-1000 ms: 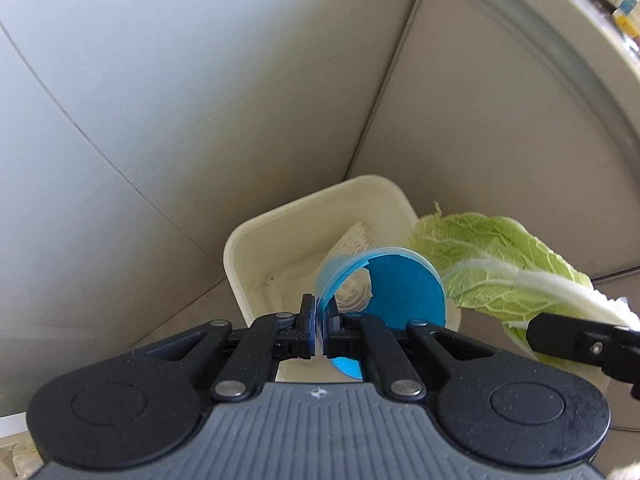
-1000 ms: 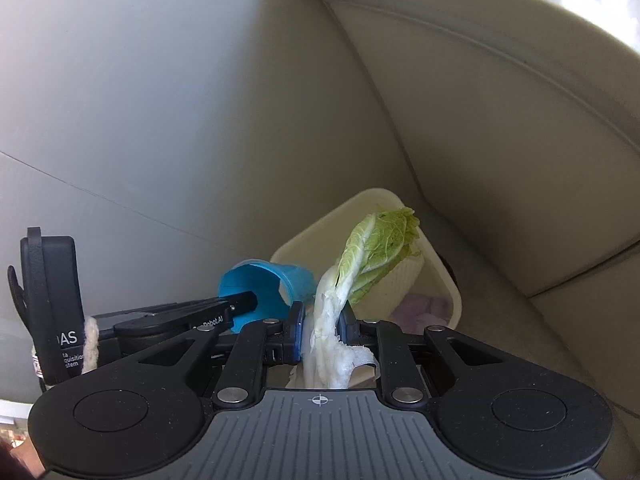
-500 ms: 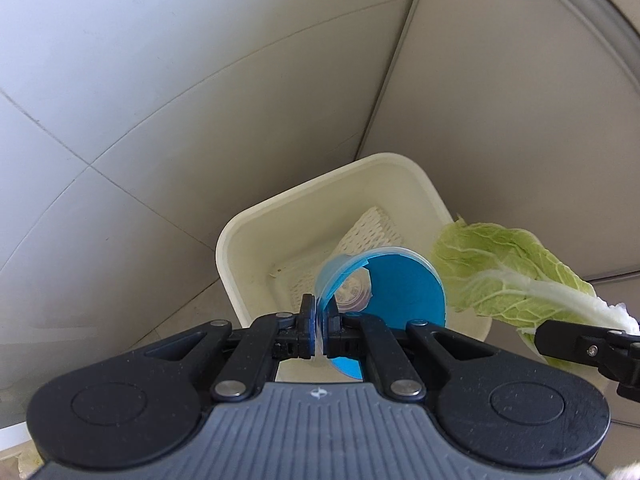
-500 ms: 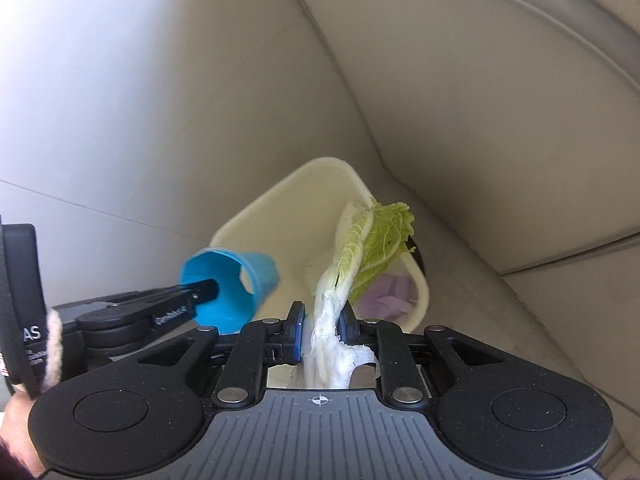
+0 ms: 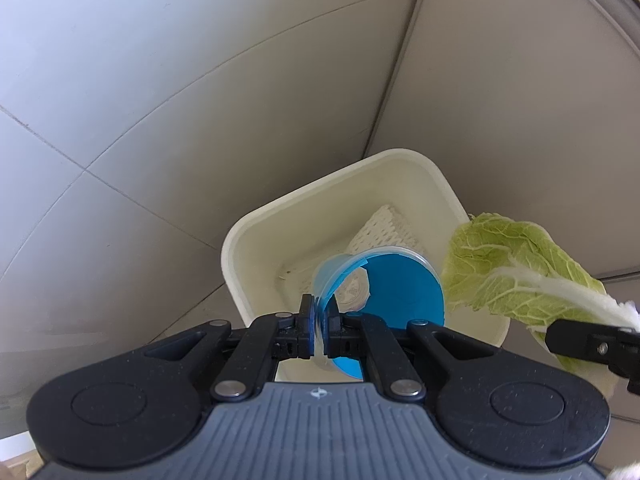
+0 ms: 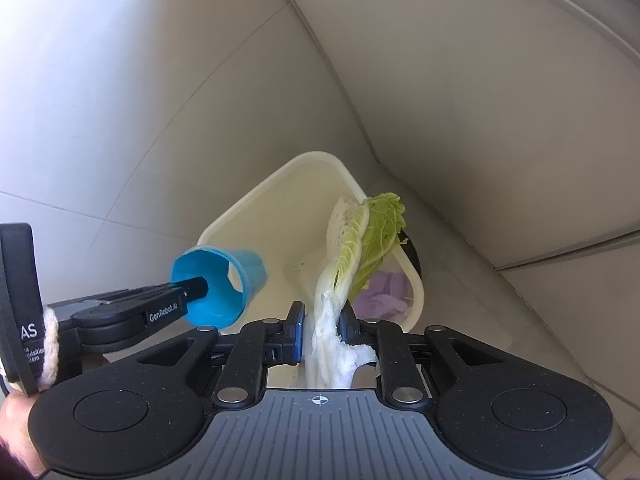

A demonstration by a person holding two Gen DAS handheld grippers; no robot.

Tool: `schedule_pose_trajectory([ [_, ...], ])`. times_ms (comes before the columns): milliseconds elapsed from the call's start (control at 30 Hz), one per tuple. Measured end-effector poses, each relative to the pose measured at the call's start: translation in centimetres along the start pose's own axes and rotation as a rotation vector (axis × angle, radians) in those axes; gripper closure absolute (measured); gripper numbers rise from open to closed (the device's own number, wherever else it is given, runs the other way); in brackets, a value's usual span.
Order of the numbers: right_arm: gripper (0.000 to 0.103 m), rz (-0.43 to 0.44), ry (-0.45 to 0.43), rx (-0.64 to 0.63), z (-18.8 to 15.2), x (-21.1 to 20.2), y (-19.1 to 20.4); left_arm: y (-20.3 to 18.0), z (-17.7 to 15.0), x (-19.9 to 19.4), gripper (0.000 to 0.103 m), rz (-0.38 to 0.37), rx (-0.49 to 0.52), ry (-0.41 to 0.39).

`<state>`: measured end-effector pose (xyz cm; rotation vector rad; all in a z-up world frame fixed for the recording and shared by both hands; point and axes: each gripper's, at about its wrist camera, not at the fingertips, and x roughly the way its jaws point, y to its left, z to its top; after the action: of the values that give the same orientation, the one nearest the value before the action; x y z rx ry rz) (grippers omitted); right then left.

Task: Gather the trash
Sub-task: 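Open both grippers to drop the cup and cabbage leaf into the bin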

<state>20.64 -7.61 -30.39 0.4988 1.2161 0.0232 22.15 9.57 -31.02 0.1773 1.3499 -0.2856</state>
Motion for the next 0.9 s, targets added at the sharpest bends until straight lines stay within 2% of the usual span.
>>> schedule_pose_trajectory([
  [67,0.079,0.003,-0.011,0.013,0.0,-0.6,-0.2,0.0,0.0,0.2,0.078,0.000,0.005,0.008],
  [100,0.064,0.011,-0.012,0.020,0.0,-0.7,-0.3,0.0,0.0,0.2,0.060,0.008,0.002,0.005],
  [133,0.044,0.017,-0.021,0.031,0.0,-0.9,-0.4,0.0,-0.1,0.1,0.049,0.008,-0.006,-0.003],
  [167,0.037,0.018,-0.029,0.034,-0.1,-1.1,-0.5,0.1,-0.2,0.0,0.045,0.006,-0.018,-0.008],
  [200,0.035,0.015,-0.033,0.031,-0.1,-1.3,-0.5,0.2,-0.2,-0.1,0.040,0.000,-0.031,-0.007],
  [300,0.036,0.014,-0.033,0.030,0.0,-1.8,-0.6,0.3,-0.2,-0.3,0.034,-0.001,-0.047,0.002],
  [500,0.030,0.033,-0.068,0.043,0.0,-3.6,-0.7,-0.3,-0.1,-1.8,0.021,-0.003,-0.019,-0.023],
  [633,0.025,0.048,-0.100,0.045,-0.2,-5.3,-1.4,-0.9,0.1,-3.1,0.018,0.010,-0.009,-0.041],
  [900,0.024,0.064,-0.161,0.012,-1.0,-9.6,-0.9,-1.7,0.8,-6.6,0.015,0.020,-0.003,-0.096],
])
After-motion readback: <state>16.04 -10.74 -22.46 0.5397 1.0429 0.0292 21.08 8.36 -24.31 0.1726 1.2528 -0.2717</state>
